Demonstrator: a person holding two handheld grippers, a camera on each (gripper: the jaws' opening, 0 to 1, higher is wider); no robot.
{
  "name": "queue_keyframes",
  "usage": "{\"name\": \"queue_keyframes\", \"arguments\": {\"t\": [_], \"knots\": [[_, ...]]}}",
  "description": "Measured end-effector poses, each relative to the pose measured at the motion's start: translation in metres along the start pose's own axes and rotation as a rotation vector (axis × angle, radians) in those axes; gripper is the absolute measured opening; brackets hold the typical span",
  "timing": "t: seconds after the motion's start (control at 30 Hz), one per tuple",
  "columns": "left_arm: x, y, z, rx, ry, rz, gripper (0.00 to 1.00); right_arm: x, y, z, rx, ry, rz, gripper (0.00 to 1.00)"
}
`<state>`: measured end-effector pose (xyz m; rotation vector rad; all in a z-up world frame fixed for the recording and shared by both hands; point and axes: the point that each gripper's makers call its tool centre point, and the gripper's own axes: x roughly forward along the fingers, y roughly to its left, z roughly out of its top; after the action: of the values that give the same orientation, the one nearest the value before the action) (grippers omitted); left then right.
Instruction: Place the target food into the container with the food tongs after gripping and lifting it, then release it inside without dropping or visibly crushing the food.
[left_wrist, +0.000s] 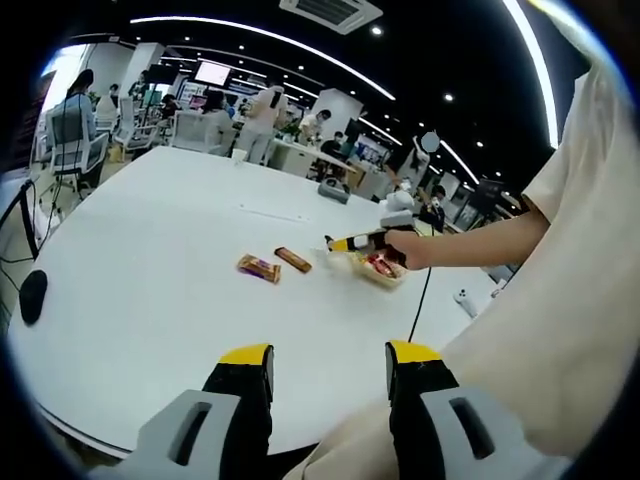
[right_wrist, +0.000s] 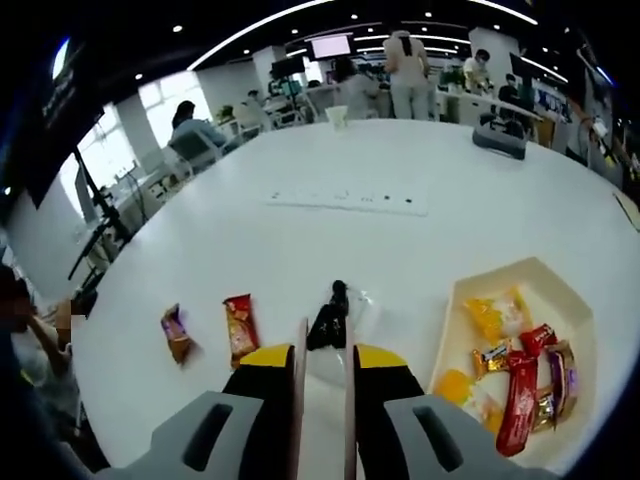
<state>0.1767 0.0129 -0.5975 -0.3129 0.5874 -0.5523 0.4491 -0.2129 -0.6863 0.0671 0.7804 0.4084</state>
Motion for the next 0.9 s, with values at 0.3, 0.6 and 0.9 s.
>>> {"name": "queue_keyframes", "arguments": {"t": [0.3, 0.6, 0.9], "knots": [[-0.004, 0.0, 0.001, 0.01, -0.009, -0.011, 0.44, -0.014, 0.005, 0.013, 0.022, -0.041, 0.005, 0.22], [-0.009, 0.0, 0.001, 0.024, -0.017, -0.027, 0.44, -0.025, 0.006, 0.025, 0.021, -0.088, -0.003, 0.22], [-0.01, -0.002, 0.001, 0.036, -0.017, -0.051, 0.44, -0.033, 0.01, 0.039, 0.01, -0.135, 0.0, 0.22]]}}
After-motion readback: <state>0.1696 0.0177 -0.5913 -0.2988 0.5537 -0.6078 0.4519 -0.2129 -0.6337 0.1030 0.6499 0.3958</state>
